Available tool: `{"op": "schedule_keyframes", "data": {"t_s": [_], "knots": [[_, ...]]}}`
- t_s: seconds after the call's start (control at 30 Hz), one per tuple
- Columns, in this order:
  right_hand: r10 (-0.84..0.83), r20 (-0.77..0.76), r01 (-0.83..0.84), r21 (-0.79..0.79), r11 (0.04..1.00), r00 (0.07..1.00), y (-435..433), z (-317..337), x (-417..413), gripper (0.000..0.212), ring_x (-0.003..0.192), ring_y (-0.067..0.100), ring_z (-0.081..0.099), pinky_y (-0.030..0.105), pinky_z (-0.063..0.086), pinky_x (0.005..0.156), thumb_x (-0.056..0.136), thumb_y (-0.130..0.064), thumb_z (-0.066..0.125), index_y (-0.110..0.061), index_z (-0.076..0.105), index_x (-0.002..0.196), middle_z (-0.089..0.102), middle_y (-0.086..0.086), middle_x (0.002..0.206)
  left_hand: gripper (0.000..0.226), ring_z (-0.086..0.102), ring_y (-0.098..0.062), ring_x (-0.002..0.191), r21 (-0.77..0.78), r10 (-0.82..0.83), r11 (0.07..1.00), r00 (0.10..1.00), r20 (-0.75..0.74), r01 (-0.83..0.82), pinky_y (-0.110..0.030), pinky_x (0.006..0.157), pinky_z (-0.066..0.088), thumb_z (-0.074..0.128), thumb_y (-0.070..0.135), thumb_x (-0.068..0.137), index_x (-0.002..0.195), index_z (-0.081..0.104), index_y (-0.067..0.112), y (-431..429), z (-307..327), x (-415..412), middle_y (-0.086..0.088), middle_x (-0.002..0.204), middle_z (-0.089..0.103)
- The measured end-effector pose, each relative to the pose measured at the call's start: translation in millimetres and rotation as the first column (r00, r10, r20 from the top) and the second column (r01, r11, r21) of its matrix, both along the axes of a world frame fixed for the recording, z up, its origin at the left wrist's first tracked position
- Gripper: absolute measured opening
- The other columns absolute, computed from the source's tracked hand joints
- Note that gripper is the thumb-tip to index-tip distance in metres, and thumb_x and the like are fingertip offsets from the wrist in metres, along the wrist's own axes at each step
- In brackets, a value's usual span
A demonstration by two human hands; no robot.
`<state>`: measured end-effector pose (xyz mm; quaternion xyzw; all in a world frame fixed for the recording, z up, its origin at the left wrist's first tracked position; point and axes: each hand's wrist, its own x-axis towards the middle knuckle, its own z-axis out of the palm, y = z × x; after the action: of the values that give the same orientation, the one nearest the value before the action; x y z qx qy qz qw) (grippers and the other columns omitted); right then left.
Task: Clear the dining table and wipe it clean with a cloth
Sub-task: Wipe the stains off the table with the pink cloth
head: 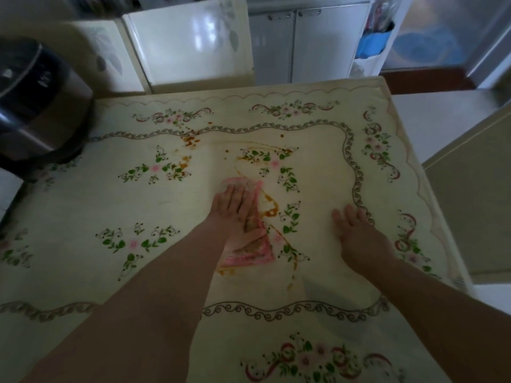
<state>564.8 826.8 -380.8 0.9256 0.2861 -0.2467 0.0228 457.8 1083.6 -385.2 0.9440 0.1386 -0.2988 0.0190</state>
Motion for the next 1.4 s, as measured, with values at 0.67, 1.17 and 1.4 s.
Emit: {"op": "schedule_keyframes", "data": {"t_s": [0.67, 1.17, 1.4], "knots": [[-0.085, -0.095, 0.107, 0.261, 0.959, 0.992, -53, 19, 6, 0.073, 0.121, 0.029, 0.051, 0.037, 0.041, 0.097, 0.092, -0.006, 0.035, -0.022, 0.0, 0.153, 0.037, 0.01, 0.149, 0.084, -0.028, -0.029, 0.144, -0.001, -0.135, 0.991, 0.983, 0.128, 0.136, -0.049, 0.118, -0.012, 0.015, 0.068, 0.092, 0.147, -0.026, 0.02, -149, -11, 2, -0.008, 0.156, -0.03], [0.118, -0.082, -0.104, 0.162, 0.981, 0.99, -132, 18, -8, 0.065, 0.147, 0.025, 0.004, 0.039, 0.017, 0.116, 0.092, -0.001, 0.032, -0.008, 0.007, 0.152, -0.002, 0.011, 0.16, 0.075, 0.042, -0.027, 0.131, -0.01, 0.075, 0.997, 0.928, 0.365, -0.077, -0.037, 0.104, 0.042, 0.06, 0.034, 0.09, 0.152, 0.018, 0.028, -262, 4, -42, -0.004, 0.145, 0.04], [0.265, -0.108, -0.258, 0.078, 0.963, 0.958, -141, 26, -5, 0.06, 0.146, 0.028, 0.007, 0.039, 0.024, 0.115, 0.093, -0.004, 0.035, 0.0, 0.013, 0.149, 0.004, 0.015, 0.158, 0.02, 0.063, -0.022, 0.095, -0.857, 0.976, 0.124, 0.216, 0.016, -0.5, -0.025, 0.076, 0.052, 0.045, 0.009, 0.099, 0.103, 0.064, 0.012, -267, 50, -41, -0.007, 0.101, 0.067]]}}
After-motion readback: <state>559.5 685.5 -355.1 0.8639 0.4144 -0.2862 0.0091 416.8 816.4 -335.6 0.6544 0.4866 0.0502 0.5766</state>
